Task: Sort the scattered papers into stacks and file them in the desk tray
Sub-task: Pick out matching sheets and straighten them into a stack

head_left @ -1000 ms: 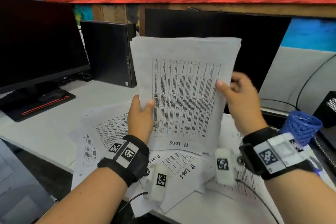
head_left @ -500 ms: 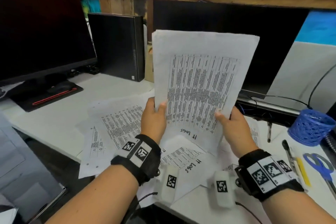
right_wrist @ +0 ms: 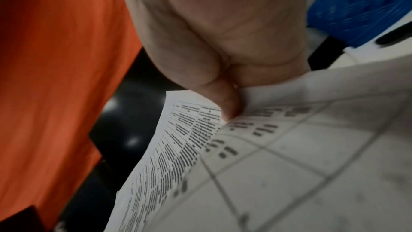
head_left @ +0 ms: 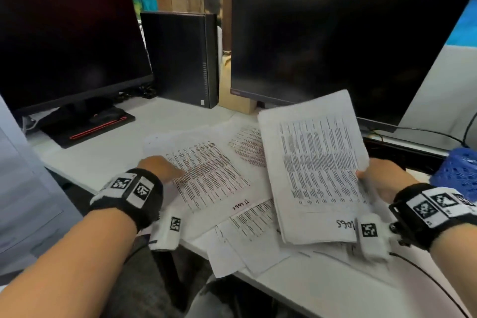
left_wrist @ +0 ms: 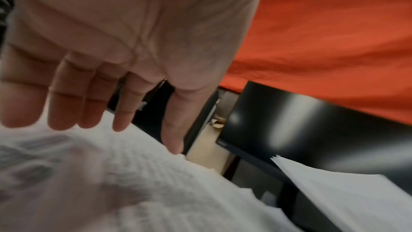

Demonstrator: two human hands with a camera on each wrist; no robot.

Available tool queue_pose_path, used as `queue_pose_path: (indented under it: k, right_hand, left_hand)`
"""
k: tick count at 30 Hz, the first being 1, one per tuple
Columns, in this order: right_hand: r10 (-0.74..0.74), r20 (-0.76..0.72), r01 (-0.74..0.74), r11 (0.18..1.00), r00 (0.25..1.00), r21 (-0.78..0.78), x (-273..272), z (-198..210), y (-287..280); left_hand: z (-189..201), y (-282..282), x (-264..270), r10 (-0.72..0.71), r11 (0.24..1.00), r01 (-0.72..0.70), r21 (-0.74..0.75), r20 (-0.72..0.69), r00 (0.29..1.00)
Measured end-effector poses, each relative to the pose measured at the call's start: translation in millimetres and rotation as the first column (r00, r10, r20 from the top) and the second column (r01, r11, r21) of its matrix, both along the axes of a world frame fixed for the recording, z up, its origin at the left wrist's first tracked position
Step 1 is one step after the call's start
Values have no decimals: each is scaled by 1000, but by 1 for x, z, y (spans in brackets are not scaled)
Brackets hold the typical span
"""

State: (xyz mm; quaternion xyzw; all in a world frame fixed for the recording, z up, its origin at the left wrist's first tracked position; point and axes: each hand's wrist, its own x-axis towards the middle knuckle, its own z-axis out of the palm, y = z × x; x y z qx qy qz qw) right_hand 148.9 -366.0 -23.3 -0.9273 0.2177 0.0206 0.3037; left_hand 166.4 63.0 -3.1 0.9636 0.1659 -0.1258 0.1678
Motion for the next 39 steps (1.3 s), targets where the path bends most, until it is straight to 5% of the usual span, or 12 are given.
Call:
queue_pose_path:
  k: [5,8,10,13,19,25,29,34,39]
  right_hand:
    - [20,-160,-16,1000,987,26,7,-25,-12]
    - [33,-326,-89,984,945,-158,-6,-15,7]
    - [43,-305,-96,982,951,-160,-10,-13,9]
    - [77,-256,-138,963,964,-232,-14,-11,12]
    - [132,-284,-219,928,950,-301,-10,-10,12]
    - [181,-297,-259,933,937,-250,-7,-18,4]
    - [163,-291,-239,939,943,-249,-6,-19,3]
    - [175,-369,-287,918,913,-274,2,-29,-5]
    - [146,-368,-261,923,918,-285,0,-26,-1]
  left_hand:
    - [-22,4,1,-40,982,66,178,-144,989]
    - [-26,-4,7,-160,920,219,326,-199,967]
    - [-29,-3,12,-194,892,267,365,-226,955]
    - [-38,0,27,-157,923,202,329,-158,975]
    - [-54,4,41,143,954,-118,277,-70,987]
    - [-56,20,54,-64,932,116,342,-160,985]
    - [-50,11,47,-125,906,171,387,-140,982]
    - [-50,-15,42,-118,976,135,172,-105,988]
    - [-52,0,50,-168,948,196,250,-127,978]
